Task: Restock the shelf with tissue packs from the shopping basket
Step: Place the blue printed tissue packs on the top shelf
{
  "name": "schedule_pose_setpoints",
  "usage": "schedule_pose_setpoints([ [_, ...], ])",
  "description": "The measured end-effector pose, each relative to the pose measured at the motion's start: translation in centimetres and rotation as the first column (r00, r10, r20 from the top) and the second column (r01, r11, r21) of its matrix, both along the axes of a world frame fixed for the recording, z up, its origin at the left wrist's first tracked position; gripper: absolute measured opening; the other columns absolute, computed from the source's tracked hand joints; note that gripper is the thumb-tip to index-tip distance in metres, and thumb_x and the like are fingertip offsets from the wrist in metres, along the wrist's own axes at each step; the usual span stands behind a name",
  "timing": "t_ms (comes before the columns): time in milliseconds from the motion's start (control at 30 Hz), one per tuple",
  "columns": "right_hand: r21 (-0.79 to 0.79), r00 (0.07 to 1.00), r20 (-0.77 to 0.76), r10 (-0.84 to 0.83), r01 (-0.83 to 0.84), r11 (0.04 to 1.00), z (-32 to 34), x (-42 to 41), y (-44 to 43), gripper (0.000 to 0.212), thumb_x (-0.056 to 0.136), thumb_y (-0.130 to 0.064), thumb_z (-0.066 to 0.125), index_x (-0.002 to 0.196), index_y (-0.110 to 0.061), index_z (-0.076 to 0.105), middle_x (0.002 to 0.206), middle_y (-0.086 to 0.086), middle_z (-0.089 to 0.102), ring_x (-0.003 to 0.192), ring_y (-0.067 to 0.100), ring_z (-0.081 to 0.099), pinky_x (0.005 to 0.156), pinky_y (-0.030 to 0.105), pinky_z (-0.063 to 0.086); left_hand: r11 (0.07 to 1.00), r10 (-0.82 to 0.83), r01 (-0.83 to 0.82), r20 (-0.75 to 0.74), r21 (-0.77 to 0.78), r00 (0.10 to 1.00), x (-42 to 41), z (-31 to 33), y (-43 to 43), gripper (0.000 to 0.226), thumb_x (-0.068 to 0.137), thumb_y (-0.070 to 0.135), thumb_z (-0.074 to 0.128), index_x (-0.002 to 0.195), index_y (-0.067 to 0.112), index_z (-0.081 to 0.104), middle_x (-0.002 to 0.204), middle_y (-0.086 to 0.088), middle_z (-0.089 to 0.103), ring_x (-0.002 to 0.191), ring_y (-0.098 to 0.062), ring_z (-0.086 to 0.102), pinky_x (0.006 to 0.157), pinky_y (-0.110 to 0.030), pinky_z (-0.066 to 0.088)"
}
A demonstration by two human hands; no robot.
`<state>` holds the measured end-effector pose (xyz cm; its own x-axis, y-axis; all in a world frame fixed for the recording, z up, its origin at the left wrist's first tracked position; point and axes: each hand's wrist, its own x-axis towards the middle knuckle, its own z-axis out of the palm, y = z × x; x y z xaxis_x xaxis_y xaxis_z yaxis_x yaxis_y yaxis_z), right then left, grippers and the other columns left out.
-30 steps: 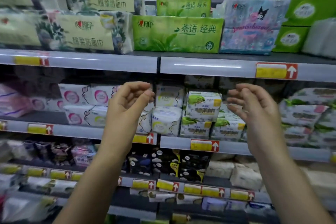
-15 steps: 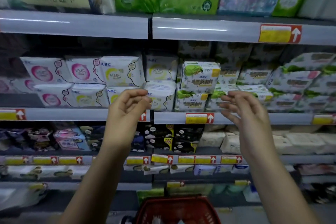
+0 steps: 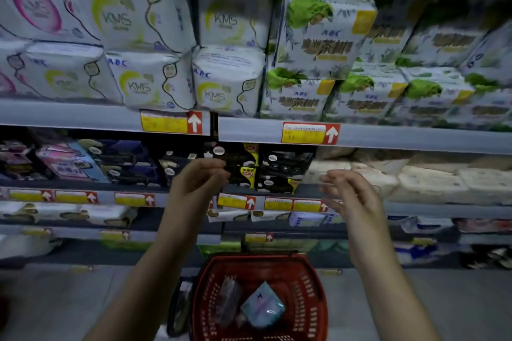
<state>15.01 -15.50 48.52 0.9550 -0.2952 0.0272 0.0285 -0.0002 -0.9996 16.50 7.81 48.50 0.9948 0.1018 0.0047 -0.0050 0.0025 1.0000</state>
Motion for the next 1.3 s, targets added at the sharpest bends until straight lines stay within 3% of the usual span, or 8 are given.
schedule_pose_setpoints([
  [133,-0.015,0.997,-0.082,0.003,-0.004,1.0,-3.8,-0.2,-0.2,0.023,0.098,-0.012,0.046,0.089,-0.021,0.065,0.086,-0.013,0.072,0.084,0.006,0.067,0.081,0.03,0.054,0.998,0.056,-0.057,-0.047,-0.025,0.997,0.4,-2.7,1.1,0.014,0.091,0.006,0.057,0.091,0.019,0.064,0.078,0.008,0.07,0.079,-0.006,0.067,0.071,-0.019,0.051],
  [367,-0.003,0.988,-0.153,0.014,-0.014,1.0,-11.1,-0.5,-0.3,0.024,0.097,-0.011,0.048,0.085,-0.02,0.067,0.087,-0.005,0.072,0.083,0.013,0.068,0.074,0.02,0.054,0.986,0.162,-0.166,-0.097,-0.032,0.982,0.3,-8.2,3.1,0.014,0.093,0.007,0.054,0.093,0.018,0.062,0.089,-0.005,0.067,0.08,-0.009,0.066,0.078,-0.025,0.048],
  [633,0.013,0.963,-0.269,-0.006,0.01,1.0,-22.1,-0.5,-0.1,0.024,0.097,-0.005,0.046,0.086,-0.018,0.063,0.078,-0.011,0.07,0.074,0.002,0.064,0.071,0.019,0.052,0.993,0.116,-0.112,-0.253,0.028,0.961,-1.3,-19.5,2.0,0.015,0.095,0.008,0.052,0.092,0.019,0.062,0.091,-0.002,0.067,0.078,-0.003,0.067,0.07,-0.016,0.053],
  [767,0.0,0.942,-0.335,-0.009,0.01,1.0,-27.8,-1.5,-0.6,0.028,0.096,-0.004,0.047,0.083,-0.022,0.064,0.082,-0.005,0.07,0.078,0.014,0.064,0.074,0.027,0.049,0.993,0.122,-0.115,-0.355,0.039,0.927,-3.2,-25.4,1.3,0.009,0.092,0.003,0.056,0.095,0.008,0.063,0.079,-0.001,0.068,0.066,0.0,0.066,0.057,-0.011,0.05],
  [967,-0.093,0.893,-0.445,-0.064,0.025,0.995,-37.6,-4.9,-1.5,0.031,0.095,-0.008,0.05,0.082,-0.029,0.068,0.092,-0.002,0.071,0.093,0.021,0.066,0.09,0.04,0.05,0.988,0.152,-0.118,-0.492,0.1,0.857,-5.8,-35.7,1.2,0.004,0.086,0.006,0.065,0.085,0.01,0.066,0.072,-0.002,0.071,0.072,-0.021,0.067,0.065,-0.031,0.052],
  [1133,-0.083,0.85,-0.524,-0.052,0.01,0.997,-44.8,-7.8,-1.1,0.028,0.096,-0.003,0.047,0.082,-0.018,0.065,0.097,0.008,0.069,0.092,0.029,0.065,0.083,0.039,0.051,0.986,0.138,-0.048,-0.618,0.16,0.774,-7.7,-42.5,0.6,0.003,0.087,0.009,0.065,0.089,0.009,0.067,0.081,-0.007,0.073,0.078,-0.029,0.07,0.074,-0.046,0.058],
  [1233,-0.084,0.811,-0.583,-0.04,-0.011,0.996,-47.9,-8.6,-1.0,0.022,0.095,-0.003,0.047,0.084,-0.012,0.064,0.094,0.007,0.069,0.088,0.025,0.065,0.081,0.037,0.051,0.98,0.115,0.023,-0.664,0.195,0.739,-8.2,-46.5,0.7,0.042,0.063,0.043,0.071,0.097,0.018,0.068,0.09,-0.007,0.074,0.083,-0.029,0.071,0.08,-0.053,0.056],
  [1300,-0.092,0.783,-0.621,-0.039,-0.023,0.996,-50.1,-9.1,-1.2,0.019,0.095,-0.007,0.049,0.086,-0.013,0.064,0.095,0.003,0.069,0.086,0.021,0.066,0.082,0.038,0.05,0.978,0.106,0.048,-0.687,0.201,0.719,-8.5,-48.5,0.4,0.042,0.061,0.044,0.068,0.097,0.023,0.068,0.092,-0.006,0.074,0.084,-0.028,0.071,0.081,-0.052,0.056],
])
